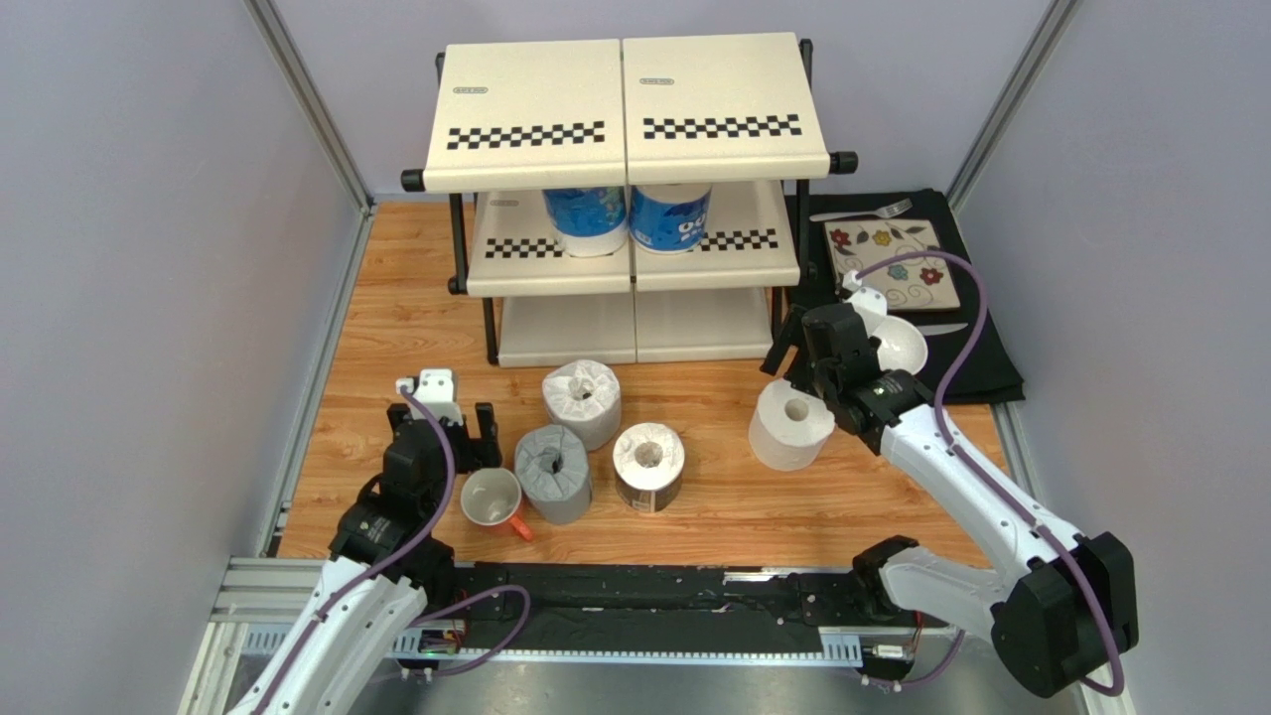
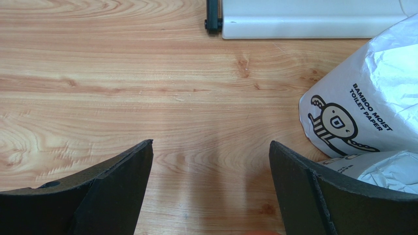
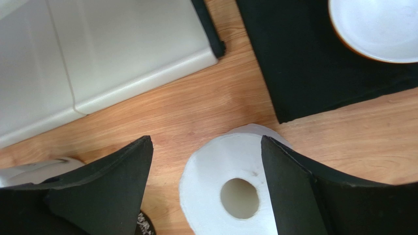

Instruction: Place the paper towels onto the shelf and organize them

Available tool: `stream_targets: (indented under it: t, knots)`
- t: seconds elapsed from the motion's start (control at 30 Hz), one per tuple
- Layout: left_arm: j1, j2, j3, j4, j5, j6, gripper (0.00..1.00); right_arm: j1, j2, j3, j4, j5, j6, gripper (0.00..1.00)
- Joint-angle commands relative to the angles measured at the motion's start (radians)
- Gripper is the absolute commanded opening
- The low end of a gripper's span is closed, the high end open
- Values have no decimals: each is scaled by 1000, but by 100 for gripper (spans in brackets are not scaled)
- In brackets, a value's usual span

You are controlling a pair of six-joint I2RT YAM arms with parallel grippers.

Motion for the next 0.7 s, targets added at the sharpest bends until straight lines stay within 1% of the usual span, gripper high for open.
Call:
stream_targets:
  t: [0.0,0.1,0.27,0.33,0.43,0.67]
  knots:
    - [1,0,26,4,-11,-5,96,-2,-11,50,-122,123,26,84]
    - [1,-2,26,2,-15,-4,96,-2,-40,68,-200,132,48,83]
    - [1,-2,26,-1,-19,-4,96,-4,-137,32,-301,160,77,83]
    - [1,0,26,-1,-19,-4,96,-2,-184,18,-314,163,80,83]
    - [1,0,26,-1,-19,-2,96,-1,-211,-5,-324,160,83,83]
    - [1,-2,28,-6,-24,-2,96,-4,-188,-45,-309,79,78,81]
